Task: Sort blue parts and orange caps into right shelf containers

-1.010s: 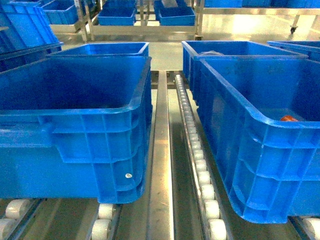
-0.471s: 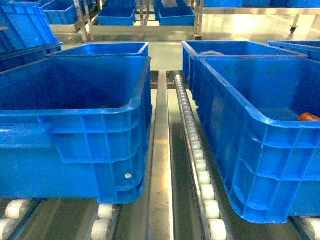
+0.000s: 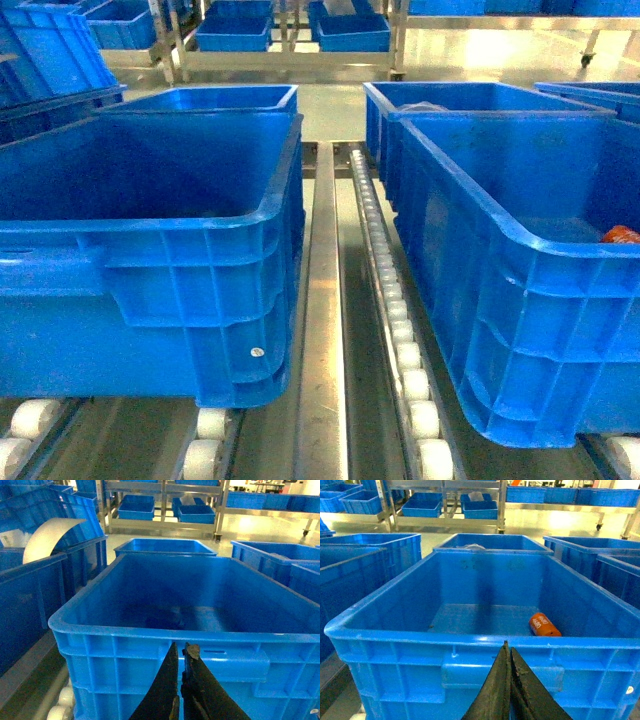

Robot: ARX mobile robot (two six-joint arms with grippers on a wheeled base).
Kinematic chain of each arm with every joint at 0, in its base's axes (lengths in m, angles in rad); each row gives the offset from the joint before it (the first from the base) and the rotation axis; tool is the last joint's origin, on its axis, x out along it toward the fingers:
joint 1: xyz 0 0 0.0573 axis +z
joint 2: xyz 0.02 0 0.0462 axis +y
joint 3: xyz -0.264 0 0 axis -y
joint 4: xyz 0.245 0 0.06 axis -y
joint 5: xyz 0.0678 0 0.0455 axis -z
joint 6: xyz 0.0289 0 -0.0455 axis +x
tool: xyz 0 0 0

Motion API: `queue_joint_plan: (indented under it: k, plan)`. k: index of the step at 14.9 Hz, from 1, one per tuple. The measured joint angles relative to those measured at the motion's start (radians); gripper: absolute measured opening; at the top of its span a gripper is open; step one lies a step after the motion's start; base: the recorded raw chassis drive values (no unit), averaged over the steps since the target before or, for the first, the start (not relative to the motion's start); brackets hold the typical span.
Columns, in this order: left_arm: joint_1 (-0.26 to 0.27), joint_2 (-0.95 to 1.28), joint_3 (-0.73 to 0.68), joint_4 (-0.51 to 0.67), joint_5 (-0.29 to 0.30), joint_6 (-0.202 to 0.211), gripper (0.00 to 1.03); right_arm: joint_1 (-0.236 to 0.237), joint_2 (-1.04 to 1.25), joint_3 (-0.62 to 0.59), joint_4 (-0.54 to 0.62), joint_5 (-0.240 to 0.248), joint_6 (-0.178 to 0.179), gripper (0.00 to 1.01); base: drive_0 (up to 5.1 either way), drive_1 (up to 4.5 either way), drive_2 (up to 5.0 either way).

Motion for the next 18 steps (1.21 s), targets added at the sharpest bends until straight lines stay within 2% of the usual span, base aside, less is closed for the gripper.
queue_joint_plan:
  k: [8, 11, 18]
  plan:
    - [0.0, -0.337, -0.011, -0.311, 0.0, 0.0, 0.02, 0.0, -0.335, -0.003, -0.304, 0.0, 0.0, 0.01, 0.0, 0.0, 0.0]
    - [0.0, -0.37, -0.011, -0.344, 0.0, 0.0, 0.02, 0.0, -0.367, -0.003, -0.337, 0.0, 0.0, 0.01, 0.0, 0.0, 0.0]
    - [0.0, -0.547, -0.011, -0.52, 0.0, 0.0, 0.02, 0.0, -0.542, -0.003, -0.509, 0.0, 0.0, 0.01, 0.0, 0.0, 0.0]
